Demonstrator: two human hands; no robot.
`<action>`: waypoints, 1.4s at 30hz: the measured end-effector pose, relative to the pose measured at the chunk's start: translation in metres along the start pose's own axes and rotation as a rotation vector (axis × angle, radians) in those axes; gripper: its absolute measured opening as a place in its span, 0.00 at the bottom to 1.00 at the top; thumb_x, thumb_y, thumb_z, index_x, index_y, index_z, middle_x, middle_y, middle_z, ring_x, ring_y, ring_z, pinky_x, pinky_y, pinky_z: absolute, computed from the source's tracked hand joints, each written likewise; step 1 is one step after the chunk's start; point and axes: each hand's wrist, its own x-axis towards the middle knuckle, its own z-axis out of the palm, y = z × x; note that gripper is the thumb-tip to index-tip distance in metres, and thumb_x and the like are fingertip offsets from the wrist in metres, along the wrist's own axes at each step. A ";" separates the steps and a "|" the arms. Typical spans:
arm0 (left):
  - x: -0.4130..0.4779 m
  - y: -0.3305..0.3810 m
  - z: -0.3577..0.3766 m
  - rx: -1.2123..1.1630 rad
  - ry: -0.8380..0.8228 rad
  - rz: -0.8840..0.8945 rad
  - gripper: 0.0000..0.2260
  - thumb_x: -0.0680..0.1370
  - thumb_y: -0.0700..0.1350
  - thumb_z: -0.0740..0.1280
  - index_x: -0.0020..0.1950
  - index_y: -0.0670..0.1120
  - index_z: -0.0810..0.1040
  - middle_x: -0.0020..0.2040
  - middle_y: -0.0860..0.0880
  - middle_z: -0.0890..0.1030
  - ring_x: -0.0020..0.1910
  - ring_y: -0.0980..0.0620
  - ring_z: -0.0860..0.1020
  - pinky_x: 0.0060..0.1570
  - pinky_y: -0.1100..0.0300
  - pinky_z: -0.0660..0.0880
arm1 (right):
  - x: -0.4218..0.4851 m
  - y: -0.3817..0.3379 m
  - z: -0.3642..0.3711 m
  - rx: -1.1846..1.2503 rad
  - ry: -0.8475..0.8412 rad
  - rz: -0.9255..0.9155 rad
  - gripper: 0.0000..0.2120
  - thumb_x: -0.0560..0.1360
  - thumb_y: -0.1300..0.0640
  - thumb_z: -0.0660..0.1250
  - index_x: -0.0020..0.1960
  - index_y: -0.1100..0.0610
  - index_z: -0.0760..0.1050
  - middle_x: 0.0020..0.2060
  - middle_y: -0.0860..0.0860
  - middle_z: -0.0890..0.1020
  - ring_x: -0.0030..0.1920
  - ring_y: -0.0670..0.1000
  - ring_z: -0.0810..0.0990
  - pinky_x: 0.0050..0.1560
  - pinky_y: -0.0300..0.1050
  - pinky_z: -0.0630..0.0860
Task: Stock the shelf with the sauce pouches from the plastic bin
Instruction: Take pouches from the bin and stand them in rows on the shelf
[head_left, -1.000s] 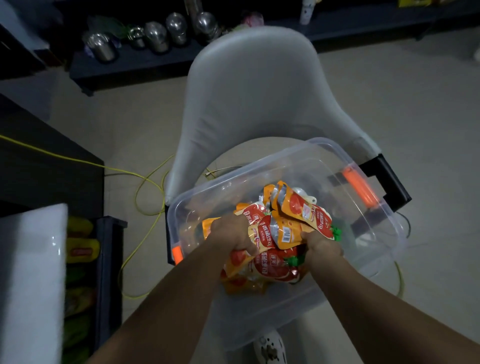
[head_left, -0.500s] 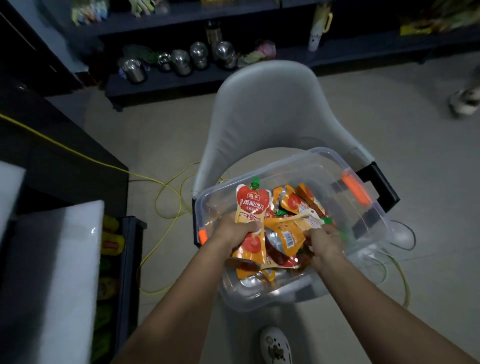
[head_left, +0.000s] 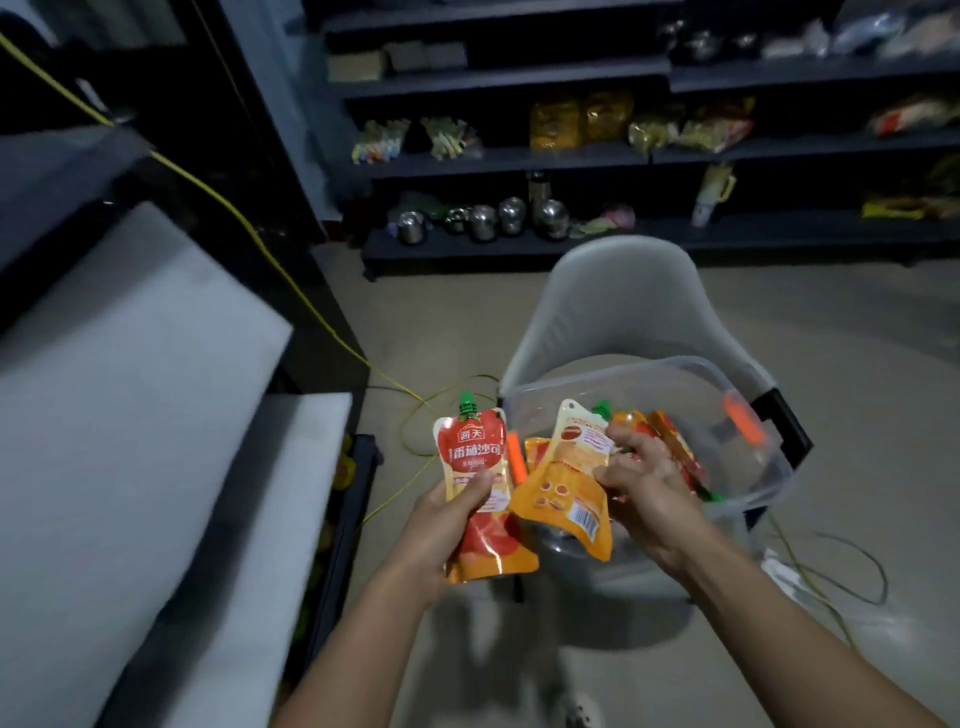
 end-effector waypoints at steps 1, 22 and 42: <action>-0.020 0.000 -0.004 -0.025 -0.021 -0.016 0.20 0.74 0.56 0.70 0.60 0.45 0.80 0.52 0.42 0.86 0.50 0.41 0.84 0.53 0.43 0.80 | -0.016 -0.001 0.014 -0.032 -0.064 -0.011 0.22 0.74 0.73 0.60 0.64 0.56 0.69 0.41 0.56 0.78 0.35 0.51 0.79 0.32 0.45 0.76; -0.350 -0.081 -0.150 -0.283 0.346 0.283 0.13 0.77 0.52 0.69 0.59 0.49 0.80 0.51 0.43 0.86 0.50 0.40 0.84 0.54 0.38 0.79 | -0.324 0.066 0.216 -0.651 -0.564 -0.094 0.41 0.63 0.39 0.76 0.66 0.53 0.59 0.52 0.50 0.76 0.49 0.50 0.80 0.45 0.48 0.81; -0.470 -0.084 -0.215 -0.620 0.706 0.397 0.15 0.77 0.56 0.68 0.59 0.49 0.78 0.48 0.42 0.86 0.44 0.41 0.85 0.36 0.45 0.82 | -0.380 0.059 0.300 -0.165 -1.181 0.539 0.24 0.62 0.56 0.65 0.54 0.69 0.74 0.40 0.64 0.81 0.34 0.61 0.82 0.34 0.54 0.81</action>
